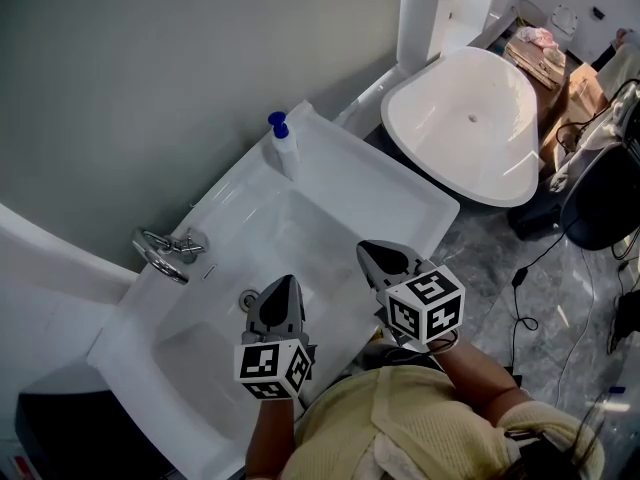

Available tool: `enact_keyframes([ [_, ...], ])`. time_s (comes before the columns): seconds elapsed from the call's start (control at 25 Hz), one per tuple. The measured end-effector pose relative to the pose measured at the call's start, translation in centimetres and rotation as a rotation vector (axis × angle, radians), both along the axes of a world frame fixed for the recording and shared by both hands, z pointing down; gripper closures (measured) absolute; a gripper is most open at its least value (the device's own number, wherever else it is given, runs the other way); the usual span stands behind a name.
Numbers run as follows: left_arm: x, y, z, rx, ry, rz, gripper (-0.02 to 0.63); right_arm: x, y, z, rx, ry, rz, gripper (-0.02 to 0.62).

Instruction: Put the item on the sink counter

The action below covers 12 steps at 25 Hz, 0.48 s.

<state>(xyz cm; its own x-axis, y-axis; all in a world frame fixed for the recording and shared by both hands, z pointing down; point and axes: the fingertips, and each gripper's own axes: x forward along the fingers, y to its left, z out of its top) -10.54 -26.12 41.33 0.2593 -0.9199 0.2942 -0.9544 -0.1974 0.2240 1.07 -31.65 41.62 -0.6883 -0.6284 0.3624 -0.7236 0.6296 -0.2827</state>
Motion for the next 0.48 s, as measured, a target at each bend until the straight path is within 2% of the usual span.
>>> enact_keyframes([
  [0.48,0.41,-0.25,0.25,-0.015,-0.01,-0.003,0.569,-0.61,-0.4,0.3,-0.013,0.0,-0.024,0.574],
])
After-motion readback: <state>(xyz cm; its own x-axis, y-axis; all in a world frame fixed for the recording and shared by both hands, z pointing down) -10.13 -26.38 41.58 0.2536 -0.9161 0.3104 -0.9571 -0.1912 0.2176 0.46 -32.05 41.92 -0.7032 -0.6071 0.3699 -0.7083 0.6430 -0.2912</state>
